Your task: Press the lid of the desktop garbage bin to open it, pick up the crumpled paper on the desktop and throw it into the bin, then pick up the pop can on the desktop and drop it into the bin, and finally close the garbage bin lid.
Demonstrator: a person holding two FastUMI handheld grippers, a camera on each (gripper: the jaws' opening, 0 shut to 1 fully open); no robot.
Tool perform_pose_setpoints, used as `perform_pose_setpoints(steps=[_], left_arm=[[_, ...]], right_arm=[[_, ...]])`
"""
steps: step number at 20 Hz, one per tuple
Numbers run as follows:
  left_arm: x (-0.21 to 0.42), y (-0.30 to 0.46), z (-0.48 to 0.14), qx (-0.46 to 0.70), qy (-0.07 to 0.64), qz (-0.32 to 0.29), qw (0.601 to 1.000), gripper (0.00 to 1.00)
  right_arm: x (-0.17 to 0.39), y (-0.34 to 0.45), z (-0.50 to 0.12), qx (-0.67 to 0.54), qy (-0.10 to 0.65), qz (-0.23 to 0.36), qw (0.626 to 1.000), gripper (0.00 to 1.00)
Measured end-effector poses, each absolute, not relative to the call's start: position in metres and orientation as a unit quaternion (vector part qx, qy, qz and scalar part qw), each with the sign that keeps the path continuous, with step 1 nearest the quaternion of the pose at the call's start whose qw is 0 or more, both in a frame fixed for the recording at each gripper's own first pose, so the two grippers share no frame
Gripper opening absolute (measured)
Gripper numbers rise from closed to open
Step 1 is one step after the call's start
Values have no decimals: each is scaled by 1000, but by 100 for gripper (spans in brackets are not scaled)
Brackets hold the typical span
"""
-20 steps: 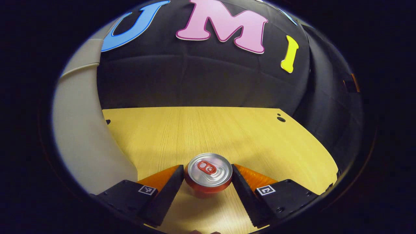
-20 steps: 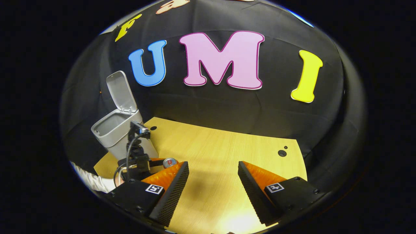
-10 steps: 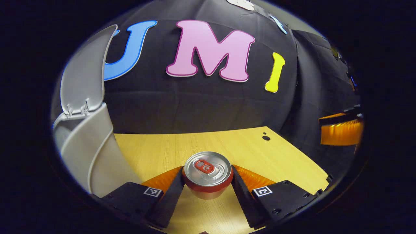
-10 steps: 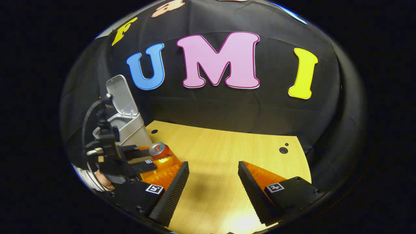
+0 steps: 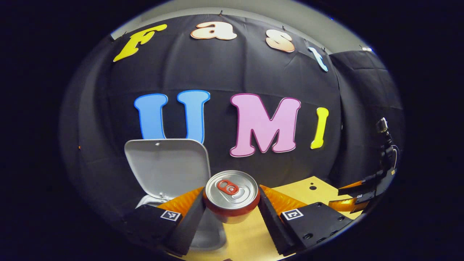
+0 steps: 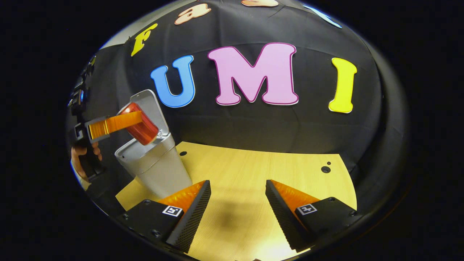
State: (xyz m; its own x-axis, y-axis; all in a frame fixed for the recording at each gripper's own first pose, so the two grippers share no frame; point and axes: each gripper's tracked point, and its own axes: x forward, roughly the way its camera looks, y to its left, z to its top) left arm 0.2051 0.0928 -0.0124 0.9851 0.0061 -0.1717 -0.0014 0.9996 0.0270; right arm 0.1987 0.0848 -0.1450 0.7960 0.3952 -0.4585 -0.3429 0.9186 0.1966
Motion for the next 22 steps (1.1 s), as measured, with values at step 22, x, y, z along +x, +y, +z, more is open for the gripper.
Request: perform_pose_setpoints(steps=[22], left_arm=[[280, 243, 91, -35, 31, 96, 994, 94]], right_arm=[[176, 55, -148, 73, 250, 167, 951, 98]])
